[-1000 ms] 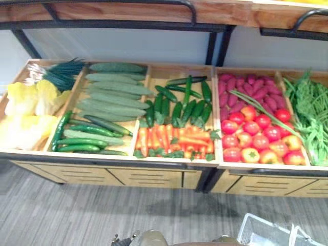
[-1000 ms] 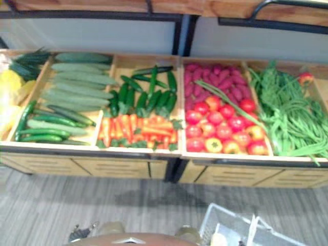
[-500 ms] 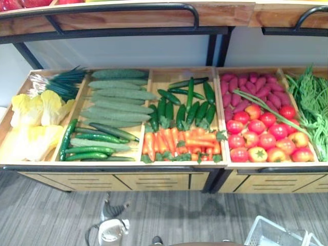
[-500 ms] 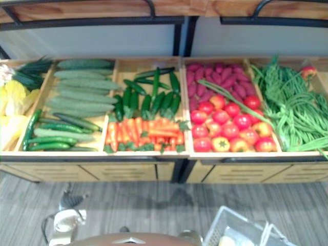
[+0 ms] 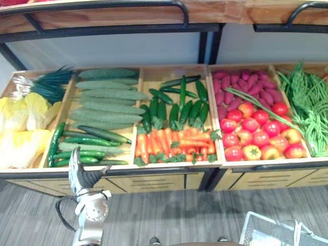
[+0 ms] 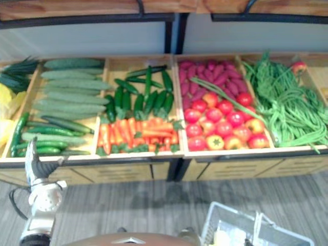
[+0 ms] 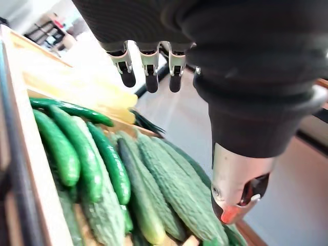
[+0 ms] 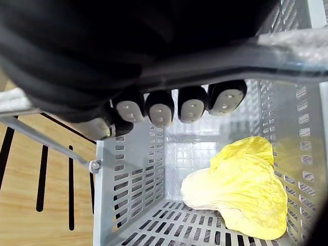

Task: Pick vegetable in the basket

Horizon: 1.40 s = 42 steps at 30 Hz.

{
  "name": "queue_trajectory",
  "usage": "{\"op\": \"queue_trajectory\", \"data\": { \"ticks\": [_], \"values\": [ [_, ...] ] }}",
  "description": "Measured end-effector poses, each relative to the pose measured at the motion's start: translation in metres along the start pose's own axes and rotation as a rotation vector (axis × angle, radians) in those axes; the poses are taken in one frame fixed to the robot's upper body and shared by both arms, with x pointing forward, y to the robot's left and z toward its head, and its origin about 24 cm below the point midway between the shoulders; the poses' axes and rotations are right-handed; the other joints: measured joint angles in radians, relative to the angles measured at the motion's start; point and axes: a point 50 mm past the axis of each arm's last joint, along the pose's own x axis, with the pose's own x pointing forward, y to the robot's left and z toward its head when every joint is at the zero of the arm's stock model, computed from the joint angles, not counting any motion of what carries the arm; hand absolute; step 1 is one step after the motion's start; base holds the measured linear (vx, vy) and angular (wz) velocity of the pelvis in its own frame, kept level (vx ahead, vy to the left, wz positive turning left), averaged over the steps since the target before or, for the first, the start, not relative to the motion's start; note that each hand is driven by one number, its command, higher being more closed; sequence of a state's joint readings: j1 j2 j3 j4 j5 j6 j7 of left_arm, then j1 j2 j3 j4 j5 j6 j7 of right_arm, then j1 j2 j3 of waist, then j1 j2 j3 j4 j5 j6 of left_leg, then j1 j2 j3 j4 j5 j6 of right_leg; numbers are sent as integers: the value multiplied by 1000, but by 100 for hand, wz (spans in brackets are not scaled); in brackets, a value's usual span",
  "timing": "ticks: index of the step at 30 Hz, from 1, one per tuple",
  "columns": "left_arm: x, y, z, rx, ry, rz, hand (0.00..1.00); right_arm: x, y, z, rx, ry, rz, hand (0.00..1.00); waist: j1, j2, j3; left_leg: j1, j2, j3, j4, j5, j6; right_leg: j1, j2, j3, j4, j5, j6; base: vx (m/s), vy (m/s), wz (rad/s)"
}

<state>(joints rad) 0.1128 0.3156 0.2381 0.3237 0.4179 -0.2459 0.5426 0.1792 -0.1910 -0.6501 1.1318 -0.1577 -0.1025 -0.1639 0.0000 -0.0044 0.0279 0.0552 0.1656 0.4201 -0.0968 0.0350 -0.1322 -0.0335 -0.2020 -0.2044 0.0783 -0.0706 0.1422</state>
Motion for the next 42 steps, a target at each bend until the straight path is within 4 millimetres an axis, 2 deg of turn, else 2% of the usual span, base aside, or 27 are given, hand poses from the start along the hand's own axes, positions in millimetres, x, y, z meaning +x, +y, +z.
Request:
{"op": "queue_trajectory", "data": {
  "ticks": [5, 6, 10, 13, 16, 20, 24, 26, 35, 42],
  "values": [
    [30, 5, 30, 111, -241, -116, 0, 5, -3, 22, -50, -72, 3, 100, -11, 24, 13, 0, 7, 42, 0, -1, -2, -34, 14, 52, -6, 16, -5, 2, -15, -29],
    [36, 3, 39, 143, -301, -160, 0, 6, -1, 29, -81, -97, 10, 100, -22, 29, 16, 1, 7, 48, 0, -1, -2, -37, 15, 58, -7, 18, -5, 1, -5, -22],
    [47, -16, 78, 249, -548, -315, 0, 5, 8, 50, -145, -194, 42, 100, -27, 37, 20, 0, 11, 92, 0, -4, -5, -71, 26, 107, -9, 35, -11, -4, -7, -34],
    [46, -32, 90, 293, -641, -411, 0, 3, 14, 63, -196, -269, 66, 100, -37, 41, 22, 5, 12, 108, 1, -4, -5, -86, 32, 137, -9, 43, -10, -6, -15, -30],
    [43, -46, 89, 343, -660, -519, 0, 2, 20, 73, -246, -322, 86, 100, -54, 48, 25, 23, 16, 130, 0, -9, -12, -87, 41, 166, -12, 50, -11, -7, -14, -29],
    [40, -62, 96, 378, -710, -641, 0, 0, 21, 79, -272, -357, 96, 100, -54, 54, 29, 17, 20, 152, 0, -14, -19, -111, 49, 190, -17, 66, -11, -37, -23, -22],
    [36, -75, 87, 435, -690, -758, 0, 1, 20, 82, -274, -368, 97, 100, -58, 61, 34, 18, 21, 173, 0, -14, -20, -123, 55, 214, -23, 76, -6, -28, -24, -16],
    [35, -79, 82, 467, -673, -802, 0, 1, 19, 82, -277, -366, 100, 100, -76, 67, 38, 17, 23, 176, 0, -14, -20, -126, 57, 215, -24, 76, -5, -4, -13, -2],
    [52, -82, 81, 533, -629, -790, 0, 0, 20, 86, -272, -379, 101, 100, -81, 74, 45, -14, 22, 204, 1, -14, -21, -174, 62, 242, -25, 88, -3, 12, -20, -9],
    [69, -78, 81, 554, -552, -698, 0, 0, 21, 95, -274, -402, 97, 100, -79, 75, 66, -28, 15, 216, 1, -15, -22, -199, 57, 261, -24, 101, 1, -16, -14, -5]
  ]
}}
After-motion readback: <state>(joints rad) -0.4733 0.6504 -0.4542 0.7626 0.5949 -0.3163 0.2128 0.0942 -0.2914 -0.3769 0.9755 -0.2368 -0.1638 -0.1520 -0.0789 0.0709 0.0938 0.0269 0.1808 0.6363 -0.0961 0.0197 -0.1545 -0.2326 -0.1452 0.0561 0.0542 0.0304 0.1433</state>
